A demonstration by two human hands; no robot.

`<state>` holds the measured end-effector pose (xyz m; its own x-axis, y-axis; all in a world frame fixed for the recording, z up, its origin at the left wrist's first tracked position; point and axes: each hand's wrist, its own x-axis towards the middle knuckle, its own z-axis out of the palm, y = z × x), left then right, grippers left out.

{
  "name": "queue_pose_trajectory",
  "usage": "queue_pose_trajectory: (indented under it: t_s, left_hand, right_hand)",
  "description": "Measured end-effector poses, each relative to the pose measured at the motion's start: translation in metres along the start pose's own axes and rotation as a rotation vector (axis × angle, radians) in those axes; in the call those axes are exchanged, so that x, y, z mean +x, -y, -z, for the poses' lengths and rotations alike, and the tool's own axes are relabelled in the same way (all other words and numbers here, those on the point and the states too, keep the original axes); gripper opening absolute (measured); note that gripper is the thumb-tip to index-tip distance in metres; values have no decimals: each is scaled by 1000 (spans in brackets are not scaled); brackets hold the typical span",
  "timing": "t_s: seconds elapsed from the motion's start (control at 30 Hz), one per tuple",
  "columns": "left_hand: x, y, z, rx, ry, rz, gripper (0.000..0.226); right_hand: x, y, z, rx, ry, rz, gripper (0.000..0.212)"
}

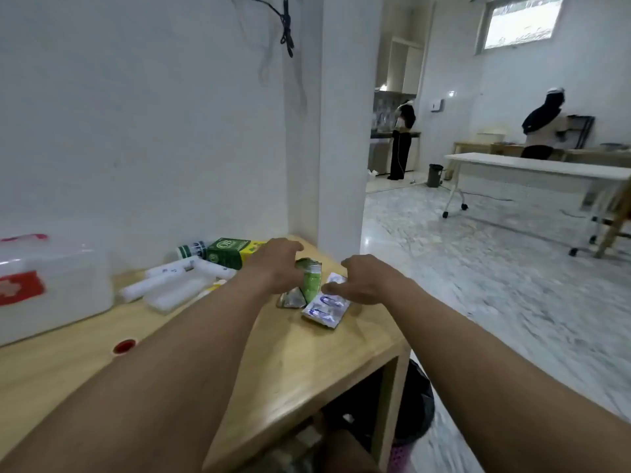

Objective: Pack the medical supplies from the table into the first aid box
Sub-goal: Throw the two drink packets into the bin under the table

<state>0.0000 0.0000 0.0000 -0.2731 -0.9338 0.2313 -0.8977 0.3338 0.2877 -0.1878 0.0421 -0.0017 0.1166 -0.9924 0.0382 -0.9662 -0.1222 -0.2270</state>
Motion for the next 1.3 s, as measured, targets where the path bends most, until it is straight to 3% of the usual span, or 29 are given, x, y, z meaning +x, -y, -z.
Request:
queue_pose_trajectory:
  t_s: [0.1,0.33,0.57,0.8,1.03,1.3]
  left_hand:
    - [5,-5,-8,54,83,15,66]
    - [15,-13,-14,99,199,62,76]
    - [20,-19,-11,23,138,5,56]
    - [24,-16,-11,-48,88,-8,28]
    - [24,-14,-11,-191,31,-71,47]
    - [37,-22,6,-372,32,-67,39]
  right_hand:
    - [6,-7,-6,13,71,-32,62]
    - [4,-14,3,75,37,25,65]
    - [6,-23,2,160,-6,51,57]
    - [6,-34,3,296,-77,76,69]
    - [4,-43,3,380,-122,93,58]
    - [3,-57,28,357,-203,87,53]
